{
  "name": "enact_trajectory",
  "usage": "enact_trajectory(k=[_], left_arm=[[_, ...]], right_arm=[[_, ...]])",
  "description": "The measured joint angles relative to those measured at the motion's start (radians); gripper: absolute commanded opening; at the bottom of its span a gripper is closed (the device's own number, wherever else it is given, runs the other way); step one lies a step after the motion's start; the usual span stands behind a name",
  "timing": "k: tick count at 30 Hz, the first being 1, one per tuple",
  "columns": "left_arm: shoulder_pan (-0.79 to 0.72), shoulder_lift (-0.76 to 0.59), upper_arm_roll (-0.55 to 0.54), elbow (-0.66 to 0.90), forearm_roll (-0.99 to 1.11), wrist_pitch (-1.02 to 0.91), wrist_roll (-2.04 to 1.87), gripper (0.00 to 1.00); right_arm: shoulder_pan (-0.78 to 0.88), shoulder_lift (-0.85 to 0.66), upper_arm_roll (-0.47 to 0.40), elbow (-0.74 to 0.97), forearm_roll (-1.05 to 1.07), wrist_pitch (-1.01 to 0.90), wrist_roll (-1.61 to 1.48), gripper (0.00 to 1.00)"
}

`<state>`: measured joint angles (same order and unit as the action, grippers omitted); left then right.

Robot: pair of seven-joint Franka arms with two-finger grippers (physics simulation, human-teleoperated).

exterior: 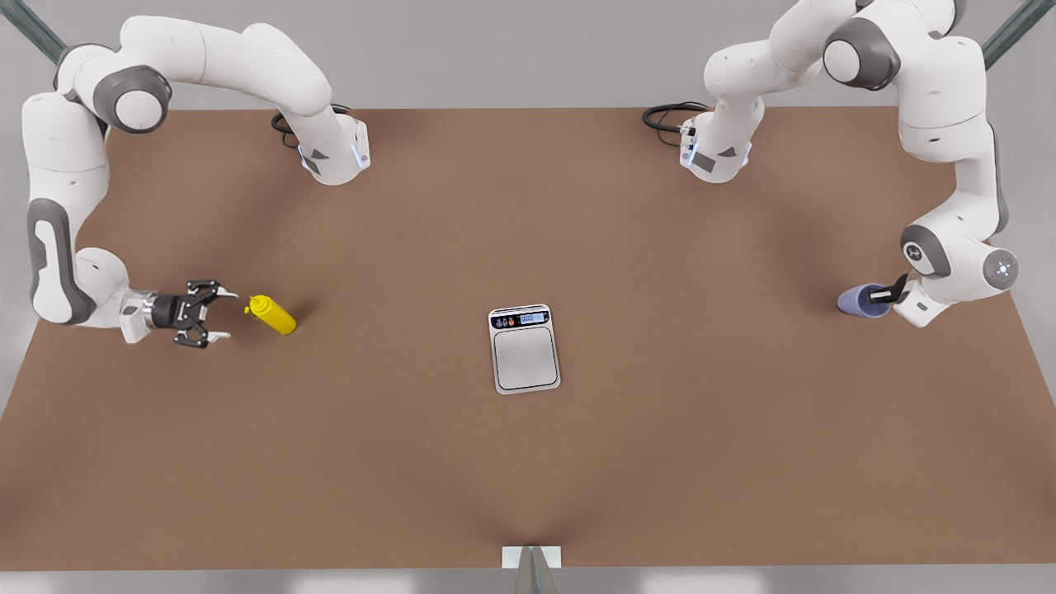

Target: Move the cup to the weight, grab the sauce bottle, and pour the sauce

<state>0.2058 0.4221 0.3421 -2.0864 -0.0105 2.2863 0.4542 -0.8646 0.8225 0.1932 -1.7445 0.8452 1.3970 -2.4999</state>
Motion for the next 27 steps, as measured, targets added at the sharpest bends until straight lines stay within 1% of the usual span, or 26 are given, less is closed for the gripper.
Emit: enact_trajectory(k=[2,5,6,8,10,11,12,15,17,20,26,27], left_arm=[[-0.003,-0.012,-0.001,0.008,0.021,-0.003,-0.004,0.21],[-0.028,-0.070,-0.001,0.012,0.072,-0.014,-0.014,0.21],[-0.045,-0.086,-0.001,0.012,0.078,-0.014,-0.015,0.21],[-0.143,-0.124,-0.001,0.033,0.079,-0.014,-0.091,0.21],[-0.269,-0.126,-0.006,0.085,0.035,-0.015,-0.193,0.21],[-0.340,-0.129,-0.007,0.113,0.008,-0.016,-0.351,0.21],[-0.376,-0.128,-0.074,0.147,-0.012,-0.026,-0.532,0.21],[-0.380,-0.122,-0.310,0.223,-0.053,-0.044,-0.938,0.21],[-0.380,-0.100,-0.418,0.260,-0.073,-0.046,-1.096,0.21],[-0.381,-0.030,-0.536,0.314,-0.065,-0.045,-1.273,0.21],[-0.516,0.025,-0.557,0.353,-0.051,-0.038,-1.430,0.21],[-0.533,0.040,-0.557,0.360,-0.052,-0.030,-1.457,0.21]], right_arm=[[-0.005,-0.001,0.004,-0.031,0.000,0.027,-0.038,1.00],[-0.019,-0.002,0.018,-0.062,-0.002,0.051,-0.047,1.00],[-0.018,-0.003,0.036,-0.076,0.000,0.080,-0.048,1.00],[-0.017,-0.003,0.044,-0.087,0.000,0.104,-0.049,1.00],[-0.015,-0.003,0.047,-0.089,0.001,0.115,-0.048,1.00],[-0.017,-0.003,0.058,-0.092,0.004,0.128,-0.048,1.00],[-0.017,-0.003,0.061,-0.095,0.005,0.135,-0.048,1.00],[-0.019,-0.005,0.067,-0.102,0.006,0.142,-0.048,1.00],[-0.020,-0.018,0.087,-0.132,0.005,0.164,-0.048,1.00],[-0.020,-0.032,0.098,-0.154,0.005,0.172,-0.048,1.00],[-0.016,-0.040,0.119,-0.171,0.006,0.213,-0.047,1.00],[-0.020,-0.040,0.137,-0.181,0.006,0.226,-0.047,1.00]])
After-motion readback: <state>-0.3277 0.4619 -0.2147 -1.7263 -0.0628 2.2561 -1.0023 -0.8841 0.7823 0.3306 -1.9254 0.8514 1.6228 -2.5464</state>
